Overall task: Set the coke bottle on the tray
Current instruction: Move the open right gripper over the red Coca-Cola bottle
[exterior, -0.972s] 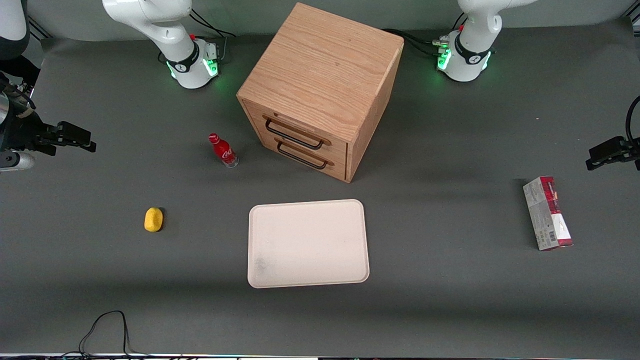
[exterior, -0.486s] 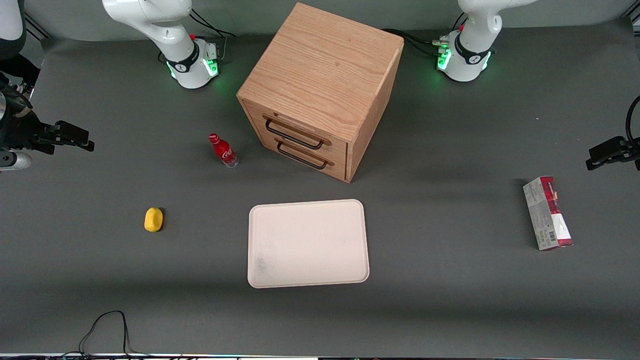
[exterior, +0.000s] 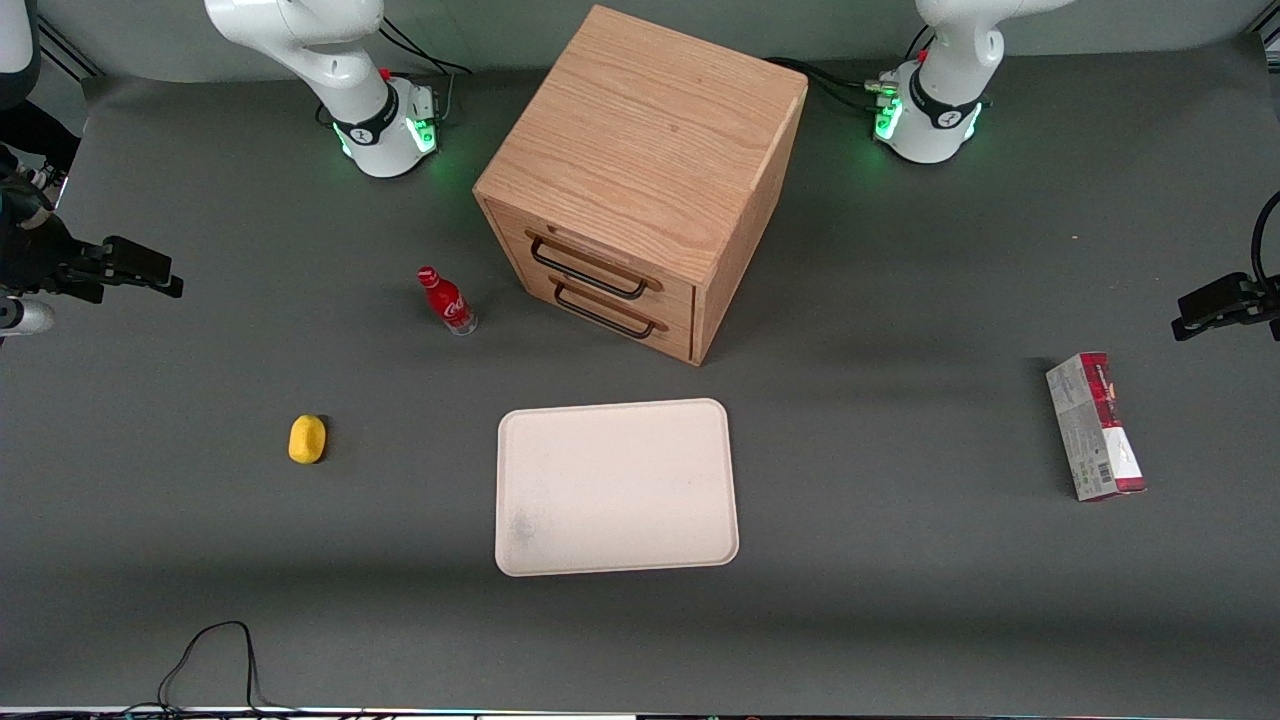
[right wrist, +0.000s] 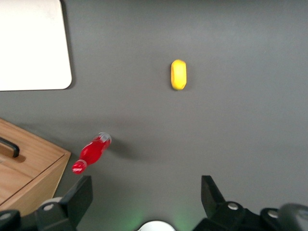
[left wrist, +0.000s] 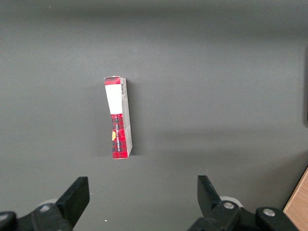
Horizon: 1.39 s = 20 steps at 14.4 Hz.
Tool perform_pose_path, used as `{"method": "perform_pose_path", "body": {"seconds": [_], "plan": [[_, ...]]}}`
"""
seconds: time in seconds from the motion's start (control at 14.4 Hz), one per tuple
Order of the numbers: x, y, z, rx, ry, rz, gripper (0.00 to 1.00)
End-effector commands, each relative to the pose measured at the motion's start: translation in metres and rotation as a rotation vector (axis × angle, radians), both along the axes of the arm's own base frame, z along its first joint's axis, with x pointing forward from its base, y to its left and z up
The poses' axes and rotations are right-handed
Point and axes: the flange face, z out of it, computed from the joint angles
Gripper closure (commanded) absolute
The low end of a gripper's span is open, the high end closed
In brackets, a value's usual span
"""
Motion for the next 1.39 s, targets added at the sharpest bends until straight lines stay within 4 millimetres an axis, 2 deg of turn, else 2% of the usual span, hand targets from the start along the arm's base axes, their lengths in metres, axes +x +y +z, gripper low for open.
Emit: {"method": "perform_pose_path", "body": {"seconds": [0.0,0.14,0.28,0.42,0.62,0.83,1.04,1.32], "plan": [[-0.010,0.058,0.014,-0.010,0.010,-0.065,0.00],[-0.021,0.120,0.023,-0.030,0.008,-0.104,0.00],[-0.036,0.170,0.025,-0.023,0.025,-0.138,0.00],[-0.051,0.195,0.025,-0.013,0.040,-0.155,0.00],[-0.078,0.204,0.017,-0.006,0.067,-0.144,0.00],[-0.106,0.202,-0.002,-0.024,0.042,-0.137,0.00],[-0.124,0.194,-0.045,-0.034,0.029,-0.101,0.00],[-0.125,0.184,-0.107,-0.031,-0.003,-0.096,0.00]]}}
